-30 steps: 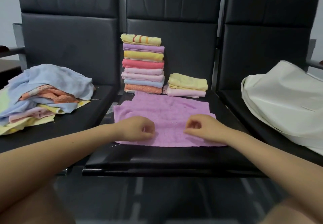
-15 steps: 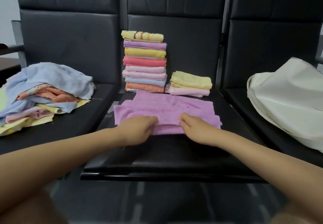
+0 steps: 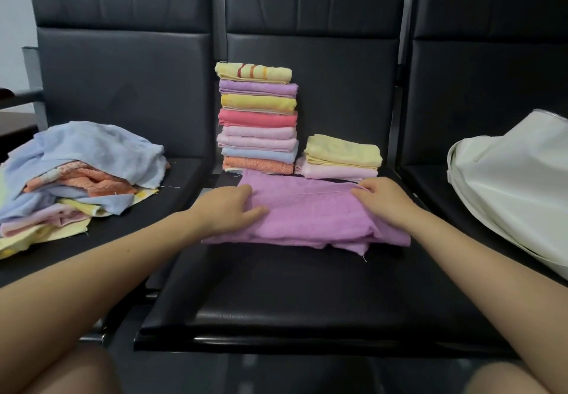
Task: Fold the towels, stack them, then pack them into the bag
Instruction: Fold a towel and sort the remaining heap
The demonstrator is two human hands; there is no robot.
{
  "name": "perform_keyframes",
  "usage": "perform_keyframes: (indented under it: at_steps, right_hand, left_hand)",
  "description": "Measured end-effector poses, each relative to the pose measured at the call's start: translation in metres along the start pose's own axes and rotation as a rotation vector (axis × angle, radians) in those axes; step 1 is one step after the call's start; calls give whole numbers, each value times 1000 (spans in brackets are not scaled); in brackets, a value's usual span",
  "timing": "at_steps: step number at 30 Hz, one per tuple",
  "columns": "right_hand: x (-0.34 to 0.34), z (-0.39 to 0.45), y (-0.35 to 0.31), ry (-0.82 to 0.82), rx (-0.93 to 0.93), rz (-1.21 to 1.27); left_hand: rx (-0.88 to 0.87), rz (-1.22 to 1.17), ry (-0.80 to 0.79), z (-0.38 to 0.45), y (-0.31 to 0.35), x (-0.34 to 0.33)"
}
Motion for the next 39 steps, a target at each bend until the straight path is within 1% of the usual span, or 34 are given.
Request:
perform_keyframes:
  at_steps: [2, 3, 7, 10, 11, 12, 13, 15, 16, 17, 19, 21, 23, 26, 27, 29, 32, 35, 37, 39]
  right_hand:
    - [-3, 8, 9, 58, -75, 7]
    - [-5, 11, 12, 81, -111, 17]
    - [-15, 17, 20, 125, -166, 18]
    - [-16, 17, 19, 163, -149, 14]
    - [-17, 16, 16, 170, -117, 9]
    - [-20, 14, 13, 150, -64, -5]
    - [-26, 12, 9, 93, 2, -32]
    - [-42, 5, 1, -77, 109, -94]
    - [-47, 1, -3, -135, 141, -118]
    - [-48, -2, -5, -157, 161, -137]
    - [-42, -8, -7, -146, 165, -137]
    - [-37, -16, -3, -155, 155, -119]
    - [-35, -25, 4, -212, 158, -152]
    - [-34, -39, 12, -317, 191, -230]
    - [-31, -43, 14, -346, 196, -216]
    - [-21, -48, 19, -364, 177, -118]
    - [2, -48, 31, -285, 117, 16]
    - [23, -42, 44, -119, 44, 107]
    - [28, -37, 50, -14, -1, 78]
    - [22, -31, 54, 51, -42, 10]
  left_hand:
    - [2, -40, -29, 7, 0, -4]
    - [-7, -79, -17, 11, 1, -5]
    - [-64, -219, 168, 26, -3, 0]
    - [-98, -154, 303, 33, -5, 5]
    - [-100, -136, 322, 34, -5, 3]
    - [-93, -123, 305, 37, -7, -1]
    - [-74, -113, 248, 39, -9, -7]
    - [-8, -91, 75, 42, -14, -23]
    - [12, -90, 21, 42, -15, -27]
    - [19, -103, 8, 41, -14, -26]
    - [23, -113, 31, 35, -9, -17]
    - [19, -75, 3, 25, -2, -10]
    - [25, -66, -87, 10, 2, -10]
    - [61, -152, -275, -16, 3, -19]
    - [62, -174, -305, -24, 4, -19]
    - [68, -233, -282, -34, 2, -13]
    - [133, -397, -180, -39, -11, 0]
    - [191, -528, -64, -39, -22, 10]
    - [205, -580, 18, -35, -23, 14]
    - [219, -567, 53, -29, -22, 12]
Point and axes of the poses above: each hand's wrist, its own z-axis towards the middle knuckle, its own x-axis out of the back of the hand, y = z × x, the point moved 6 cm from there along z, towards the middle knuckle, and after that the axes turned 14 degrees about -z, right-handed, at the moved point
